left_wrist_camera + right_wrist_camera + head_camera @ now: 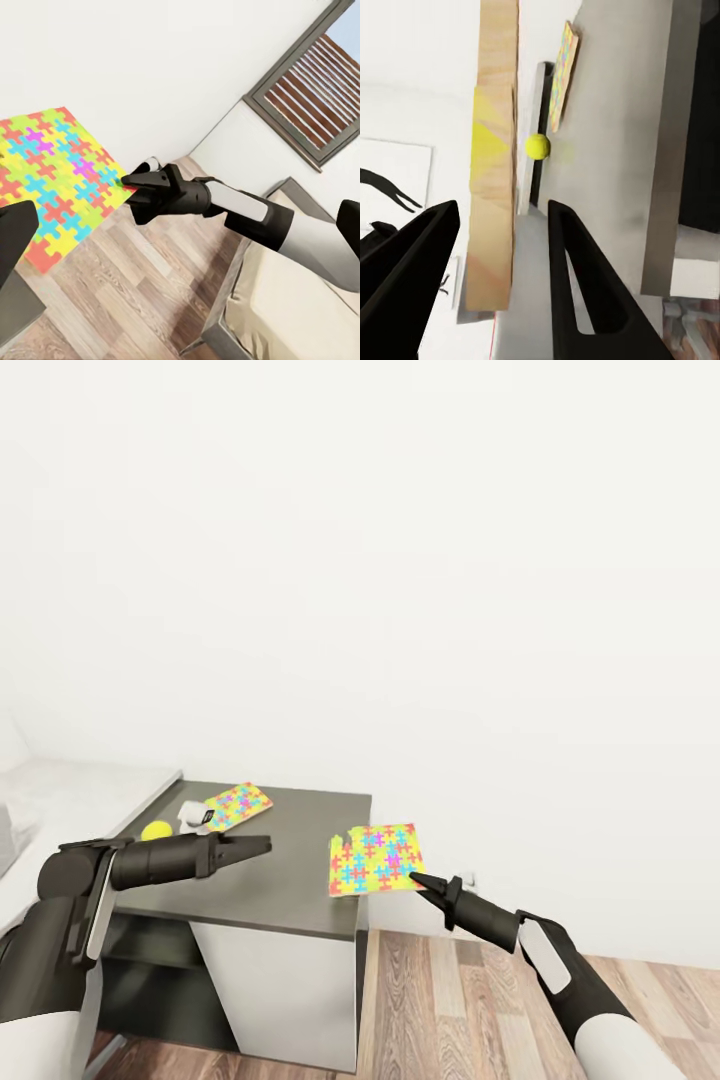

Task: Put all the toys in the child's room - the three board games (two on the bed and one on the table), the two jigsaw puzzles on the table, and the tennis ball on the table - inside the toy box on the table in the child's room.

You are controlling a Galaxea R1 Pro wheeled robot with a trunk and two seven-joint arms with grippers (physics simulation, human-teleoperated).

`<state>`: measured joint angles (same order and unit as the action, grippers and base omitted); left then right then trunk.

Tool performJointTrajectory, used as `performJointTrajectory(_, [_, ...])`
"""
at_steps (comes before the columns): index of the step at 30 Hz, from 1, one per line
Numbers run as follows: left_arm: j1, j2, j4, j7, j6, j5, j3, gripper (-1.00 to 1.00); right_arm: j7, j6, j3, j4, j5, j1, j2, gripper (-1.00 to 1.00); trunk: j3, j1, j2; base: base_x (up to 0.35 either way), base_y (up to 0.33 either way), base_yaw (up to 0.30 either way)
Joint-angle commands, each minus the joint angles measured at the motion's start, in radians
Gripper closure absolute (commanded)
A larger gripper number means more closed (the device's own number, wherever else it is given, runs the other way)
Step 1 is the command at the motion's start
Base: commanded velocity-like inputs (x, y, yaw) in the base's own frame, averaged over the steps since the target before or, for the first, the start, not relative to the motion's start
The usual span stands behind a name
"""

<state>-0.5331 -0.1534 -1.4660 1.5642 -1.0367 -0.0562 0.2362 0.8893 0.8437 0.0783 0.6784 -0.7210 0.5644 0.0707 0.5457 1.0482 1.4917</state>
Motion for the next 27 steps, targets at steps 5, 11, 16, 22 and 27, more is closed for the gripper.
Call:
performJointTrajectory(5, [-0.001, 0.000, 0.000, 0.007, -0.010, -0.007, 0.012, -1.00, 0.012, 0.002, 0.014, 0.000, 0.006, -0.002, 0.002, 1.00, -0.015, -0.019, -0.035, 0.000, 0.000, 0.000])
performJointTrajectory(11, [-0.002, 0.000, 0.000, 0.007, -0.010, -0.008, 0.015, -1.00, 0.013, -0.001, 0.016, 0.000, 0.005, -0.003, 0.002, 1.00, -0.034, -0.042, -0.077, 0.000, 0.000, 0.000])
performJointTrajectory(16, [-0.002, -0.006, 0.006, 0.007, -0.009, -0.009, 0.015, -1.00, 0.014, -0.079, 0.017, 0.000, 0.003, -0.003, 0.003, 1.00, -0.049, -0.061, -0.112, 0.000, 0.000, 0.000])
performJointTrajectory(22, [-0.003, -0.019, 0.007, 0.007, -0.009, -0.009, 0.015, -1.00, 0.013, -0.105, 0.016, -0.005, -0.002, -0.003, 0.025, 1.00, -0.068, -0.084, -0.154, 0.000, 0.000, 0.000])
performJointTrajectory(27, [-0.003, -0.023, 0.008, 0.007, -0.009, -0.009, 0.015, -1.00, 0.007, -0.097, 0.017, -0.003, -0.001, -0.003, 0.036, 1.00, -0.084, -0.104, -0.189, 0.000, 0.000, 0.000])
